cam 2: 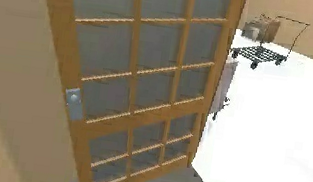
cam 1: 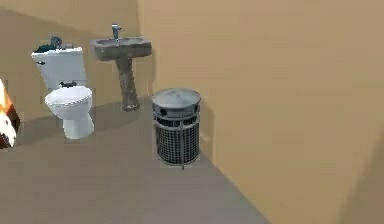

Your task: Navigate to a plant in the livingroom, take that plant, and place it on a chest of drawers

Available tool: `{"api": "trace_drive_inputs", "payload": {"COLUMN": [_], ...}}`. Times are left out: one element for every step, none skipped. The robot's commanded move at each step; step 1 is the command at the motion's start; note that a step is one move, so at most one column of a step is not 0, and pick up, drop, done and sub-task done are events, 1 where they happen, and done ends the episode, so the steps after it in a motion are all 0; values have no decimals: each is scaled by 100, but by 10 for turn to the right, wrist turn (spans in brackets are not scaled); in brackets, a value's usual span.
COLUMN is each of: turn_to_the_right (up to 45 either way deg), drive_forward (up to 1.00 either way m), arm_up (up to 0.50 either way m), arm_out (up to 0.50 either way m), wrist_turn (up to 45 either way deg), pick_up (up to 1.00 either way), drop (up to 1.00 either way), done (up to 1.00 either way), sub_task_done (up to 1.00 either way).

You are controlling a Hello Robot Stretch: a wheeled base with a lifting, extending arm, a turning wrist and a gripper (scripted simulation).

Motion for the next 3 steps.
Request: {"api": "trace_drive_inputs", "payload": {"turn_to_the_right": [450,450,450], "drive_forward": [0,0,0], "arm_up": [0,0,0], "arm_out": [0,0,0], "wrist_turn": [0,0,0], "pick_up": [0,0,0], "drop": [0,0,0], "done": [0,0,0], "sub_task_done": [0,0,0]}}
